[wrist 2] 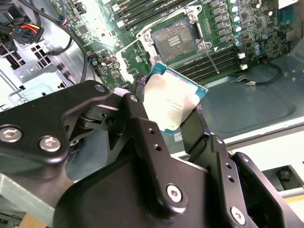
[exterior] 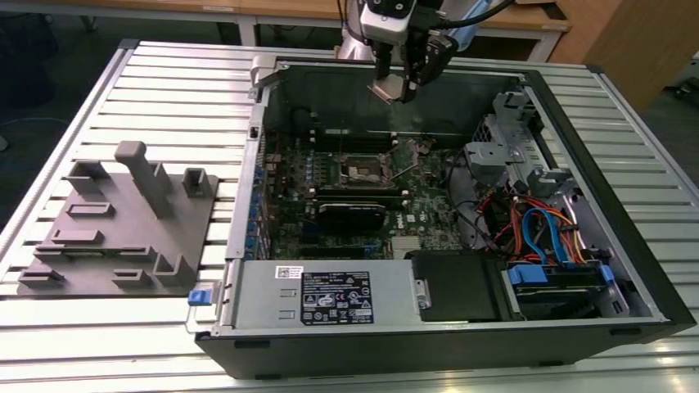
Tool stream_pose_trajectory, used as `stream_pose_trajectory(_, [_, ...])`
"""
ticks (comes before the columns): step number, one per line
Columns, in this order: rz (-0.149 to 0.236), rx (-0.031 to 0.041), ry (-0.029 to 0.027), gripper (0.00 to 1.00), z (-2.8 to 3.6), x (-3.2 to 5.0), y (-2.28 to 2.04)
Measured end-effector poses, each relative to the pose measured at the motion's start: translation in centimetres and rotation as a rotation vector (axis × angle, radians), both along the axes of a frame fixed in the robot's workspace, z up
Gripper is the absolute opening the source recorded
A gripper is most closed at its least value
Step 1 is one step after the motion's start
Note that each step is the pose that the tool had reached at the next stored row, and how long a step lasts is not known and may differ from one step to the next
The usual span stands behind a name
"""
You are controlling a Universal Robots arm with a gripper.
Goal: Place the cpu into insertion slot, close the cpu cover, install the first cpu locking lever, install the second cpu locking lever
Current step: 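Place the cpu into insertion slot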
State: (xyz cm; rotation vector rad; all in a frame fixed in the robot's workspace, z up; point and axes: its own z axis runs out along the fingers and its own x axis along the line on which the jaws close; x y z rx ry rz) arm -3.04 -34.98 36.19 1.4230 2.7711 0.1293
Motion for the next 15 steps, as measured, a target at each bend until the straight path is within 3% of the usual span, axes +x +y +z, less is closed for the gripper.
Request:
stream_pose_trajectory(8, [-0.009, 0.0001, 0.0, 0.54, 0.0, 0.0, 0.0])
stream_pose_trajectory(15, [-0.088, 0.0, 0.0, 0.54, -0.02, 0.0, 0.0])
